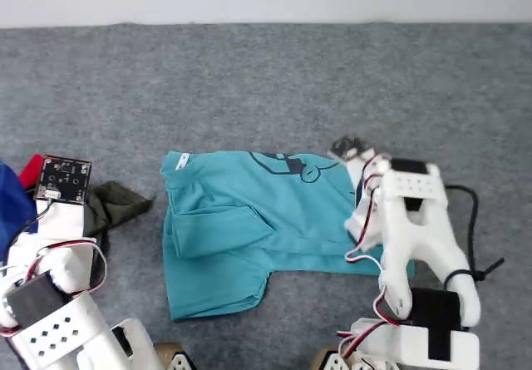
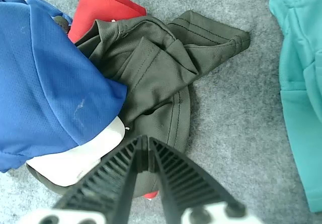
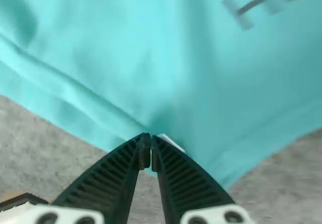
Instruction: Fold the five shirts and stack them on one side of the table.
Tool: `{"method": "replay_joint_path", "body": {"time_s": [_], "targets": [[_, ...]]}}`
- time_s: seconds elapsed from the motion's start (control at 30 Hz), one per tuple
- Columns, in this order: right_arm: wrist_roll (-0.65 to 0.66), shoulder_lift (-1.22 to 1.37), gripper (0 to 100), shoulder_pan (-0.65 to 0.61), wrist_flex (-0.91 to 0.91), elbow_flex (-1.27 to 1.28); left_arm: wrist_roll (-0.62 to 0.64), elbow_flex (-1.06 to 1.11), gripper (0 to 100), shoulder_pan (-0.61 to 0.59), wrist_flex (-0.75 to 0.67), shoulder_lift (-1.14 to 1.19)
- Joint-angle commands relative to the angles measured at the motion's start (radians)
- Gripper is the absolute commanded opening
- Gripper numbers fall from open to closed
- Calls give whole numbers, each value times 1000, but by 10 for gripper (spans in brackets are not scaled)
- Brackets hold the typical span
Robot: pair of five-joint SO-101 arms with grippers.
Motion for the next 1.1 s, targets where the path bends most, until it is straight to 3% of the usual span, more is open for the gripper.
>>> {"method": "replay_joint_path", "body": {"time_s": [0.0, 0.3, 0.5, 0.77, 1.07], "targets": [[-6, -51, 9, -21, -5, 52, -6, -13, 15, -2, -25, -8], [-11, -58, 9, -22, 127, -49, -6, -13, 15, 0, -25, -8], [-51, -45, 9, -25, 114, -204, -6, -13, 15, 0, -25, -8], [-54, 107, 9, -61, 13, -190, -6, -13, 15, 0, -25, -8], [-48, 128, 9, -68, 223, -190, -6, -13, 15, 0, -25, -8]]}}
